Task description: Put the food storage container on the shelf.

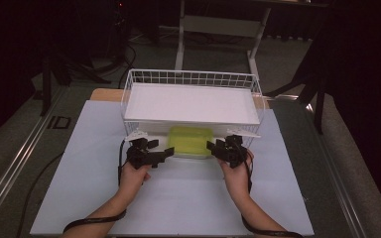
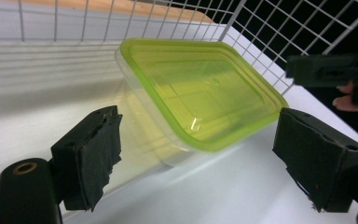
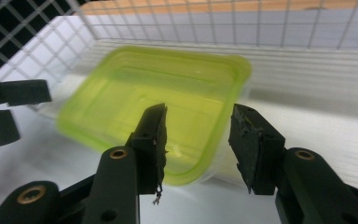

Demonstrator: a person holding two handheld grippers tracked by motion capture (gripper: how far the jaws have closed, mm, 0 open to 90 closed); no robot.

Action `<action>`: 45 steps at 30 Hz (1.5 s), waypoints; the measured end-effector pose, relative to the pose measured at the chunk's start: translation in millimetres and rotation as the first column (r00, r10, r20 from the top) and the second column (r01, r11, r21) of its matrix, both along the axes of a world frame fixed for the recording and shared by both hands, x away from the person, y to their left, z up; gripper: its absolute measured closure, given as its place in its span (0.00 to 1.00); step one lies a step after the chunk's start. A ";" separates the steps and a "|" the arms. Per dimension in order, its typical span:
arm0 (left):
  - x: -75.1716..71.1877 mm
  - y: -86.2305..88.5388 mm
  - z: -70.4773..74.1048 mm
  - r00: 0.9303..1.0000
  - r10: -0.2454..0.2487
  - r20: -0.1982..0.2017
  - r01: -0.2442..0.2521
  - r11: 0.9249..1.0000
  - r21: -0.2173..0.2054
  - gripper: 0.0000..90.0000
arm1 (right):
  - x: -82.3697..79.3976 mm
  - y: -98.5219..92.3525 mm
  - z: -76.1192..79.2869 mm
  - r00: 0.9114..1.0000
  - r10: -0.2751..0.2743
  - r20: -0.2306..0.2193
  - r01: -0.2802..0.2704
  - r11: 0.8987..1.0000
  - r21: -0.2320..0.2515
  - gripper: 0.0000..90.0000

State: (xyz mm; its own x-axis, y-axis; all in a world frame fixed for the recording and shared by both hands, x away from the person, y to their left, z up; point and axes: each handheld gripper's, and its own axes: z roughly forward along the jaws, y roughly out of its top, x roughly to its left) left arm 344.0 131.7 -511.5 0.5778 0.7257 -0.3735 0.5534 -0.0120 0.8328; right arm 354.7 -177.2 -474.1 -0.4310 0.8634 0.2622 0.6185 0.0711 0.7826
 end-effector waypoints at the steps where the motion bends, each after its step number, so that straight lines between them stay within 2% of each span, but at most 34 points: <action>1: -2.4 1.5 0.7 1.000 0.000 0.007 0.000 1.000 0.003 0.16 | -3.0 0.9 1.7 1.000 0.012 0.003 -0.012 1.000 0.002 0.62; 3: -7.0 4.6 1.7 1.000 -0.003 0.020 0.003 1.000 0.003 0.15 | -9.3 3.3 4.3 1.000 0.030 0.004 -0.030 0.999 0.014 0.66; 4: -8.9 6.4 1.9 1.000 -0.011 0.025 0.011 1.000 -0.002 0.13 | -12.6 4.7 5.3 0.999 0.036 0.005 -0.036 0.999 0.013 0.70; 6: -13.8 9.1 1.8 0.999 -0.021 0.046 0.021 1.000 -0.004 0.04 | -18.9 7.4 6.4 0.999 0.053 0.013 -0.053 0.999 0.013 0.71; 7: -16.6 10.3 1.6 0.999 -0.023 0.049 0.023 1.000 -0.004 0.02 | -21.5 8.9 6.4 0.998 0.062 0.008 -0.062 0.998 0.014 0.77; 9: -21.3 11.9 1.2 0.998 -0.049 0.036 0.049 0.999 -0.008 0.02 | -26.3 12.1 4.9 0.997 0.083 0.002 -0.083 0.996 0.010 0.79; 11: -27.4 12.5 1.9 0.996 -0.064 0.056 0.063 0.998 0.019 0.02 | -29.5 15.6 1.7 0.995 0.096 -0.008 -0.096 0.995 -0.001 0.86; 12: -27.4 12.5 1.9 0.996 -0.064 0.056 0.063 0.998 0.019 0.02 | -29.5 15.6 1.7 0.995 0.096 -0.008 -0.096 0.995 -0.001 0.86; 13: -33.5 12.9 3.7 0.994 -0.077 0.077 0.073 0.996 0.050 0.02 | -30.8 17.2 -0.2 0.995 0.103 -0.017 -0.103 0.995 -0.004 0.88; 14: -35.8 13.5 4.5 0.993 -0.083 0.081 0.079 0.995 0.058 0.02 | -33.5 21.4 -6.3 0.993 0.114 -0.027 -0.115 0.993 -0.024 1.00; 21: -62.5 21.4 11.1 0.988 -0.109 0.106 0.101 0.992 0.078 0.02 | -36.6 31.1 -18.4 0.989 0.142 -0.048 -0.144 0.988 -0.047 1.00; 23: -68.1 23.5 10.8 0.988 -0.118 0.096 0.111 0.991 0.078 0.02 | -36.4 33.7 -21.8 0.988 0.145 -0.057 -0.148 0.987 -0.055 1.00; 28: -82.0 27.2 6.7 0.987 -0.121 0.109 0.110 0.988 0.106 0.02 | -32.3 37.5 -29.5 0.986 0.144 -0.085 -0.148 0.988 -0.048 1.00; 37: -82.7 28.8 -2.8 0.987 -0.122 0.108 0.108 0.986 0.126 0.02 | -19.8 45.3 -37.7 0.988 0.126 -0.084 -0.132 0.989 -0.069 1.00; 45: -82.5 28.7 -5.9 0.986 -0.129 0.102 0.118 0.987 0.111 0.02 | -6.3 52.6 -45.6 0.990 0.110 -0.092 -0.117 0.990 -0.073 1.00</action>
State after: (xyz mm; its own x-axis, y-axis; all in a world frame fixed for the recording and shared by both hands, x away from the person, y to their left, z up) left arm 261.5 160.4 -517.4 0.6986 0.6776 -0.2297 0.4483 -0.1645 0.8786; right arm 348.4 -124.6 -519.8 -0.5059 0.8295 0.2367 0.6686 0.2038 0.7151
